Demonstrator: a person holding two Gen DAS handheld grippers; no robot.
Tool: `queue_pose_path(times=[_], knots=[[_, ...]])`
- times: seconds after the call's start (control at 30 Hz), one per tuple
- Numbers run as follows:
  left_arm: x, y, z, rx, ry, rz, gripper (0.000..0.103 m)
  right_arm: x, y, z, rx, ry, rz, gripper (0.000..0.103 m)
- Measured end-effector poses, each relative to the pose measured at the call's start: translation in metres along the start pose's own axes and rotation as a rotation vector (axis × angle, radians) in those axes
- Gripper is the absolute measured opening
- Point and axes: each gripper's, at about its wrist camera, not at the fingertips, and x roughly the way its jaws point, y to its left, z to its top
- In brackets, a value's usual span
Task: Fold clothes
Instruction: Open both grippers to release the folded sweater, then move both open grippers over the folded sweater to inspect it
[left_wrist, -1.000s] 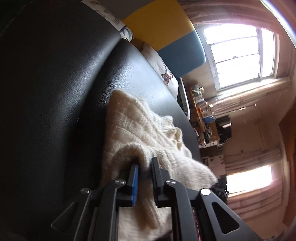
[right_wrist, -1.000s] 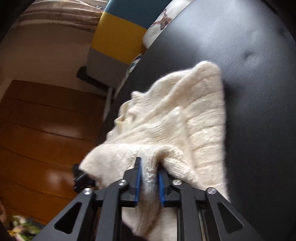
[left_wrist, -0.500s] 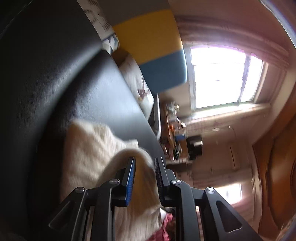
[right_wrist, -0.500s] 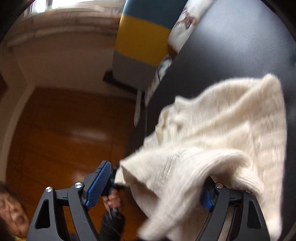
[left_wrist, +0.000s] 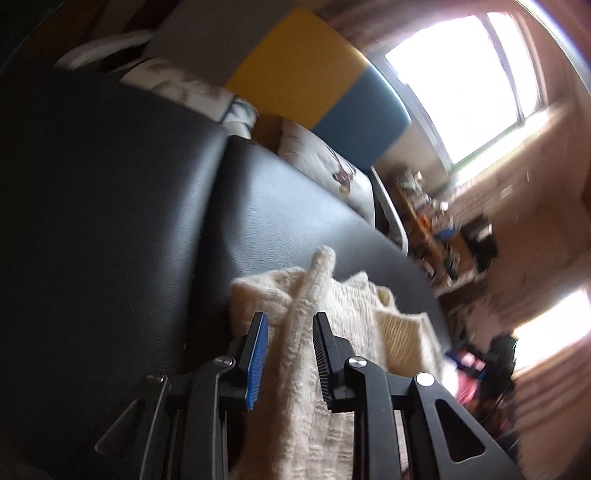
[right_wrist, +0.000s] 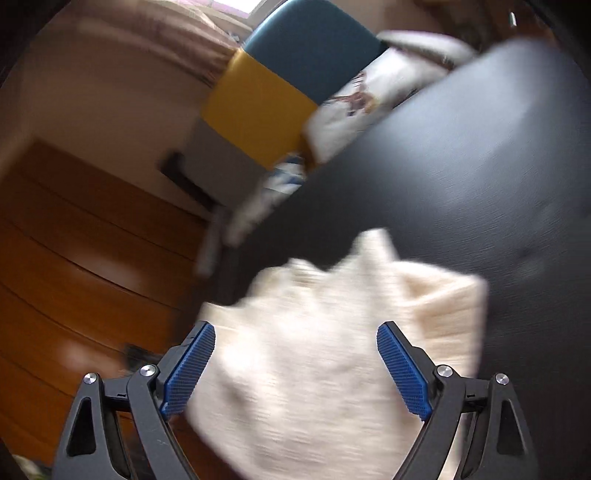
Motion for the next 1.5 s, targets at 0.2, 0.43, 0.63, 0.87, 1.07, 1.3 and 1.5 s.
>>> queue_pose_path(times=[0.2, 0.43, 0.63, 0.87, 1.07, 1.3, 1.5], knots=[[0.016, -0.025, 0.002, 0.16, 0.049, 0.028, 0.025, 0.014, 0.008, 0.01, -0.234, 0.086, -0.247, 0.063], [0.04, -0.05, -0.004, 0.318, 0.149, 0.065, 0.026, 0.047, 0.015, 0.004, -0.439, 0.199, -0.451, 0.037], [0.007, -0.053, -0.002, 0.292, 0.001, 0.104, 0.003, 0.041, 0.043, -0.011, -0.687, 0.16, -0.675, 0.009], [0.027, -0.02, -0.001, 0.19, 0.059, 0.245, 0.005, 0.05, 0.004, -0.007, -0.625, 0.199, -0.767, 0.009], [-0.02, -0.062, 0.002, 0.281, -0.08, 0.194, 0.019, 0.021, -0.002, 0.001, -0.509, 0.099, -0.69, 0.044], [0.032, -0.132, -0.018, 0.586, 0.132, 0.134, 0.025, -0.004, 0.06, 0.005, -0.538, -0.038, -0.432, 0.081], [0.096, -0.132, -0.024, 0.585, 0.302, 0.154, 0.025, 0.061, 0.089, -0.016, -0.538, 0.131, -0.323, 0.081]])
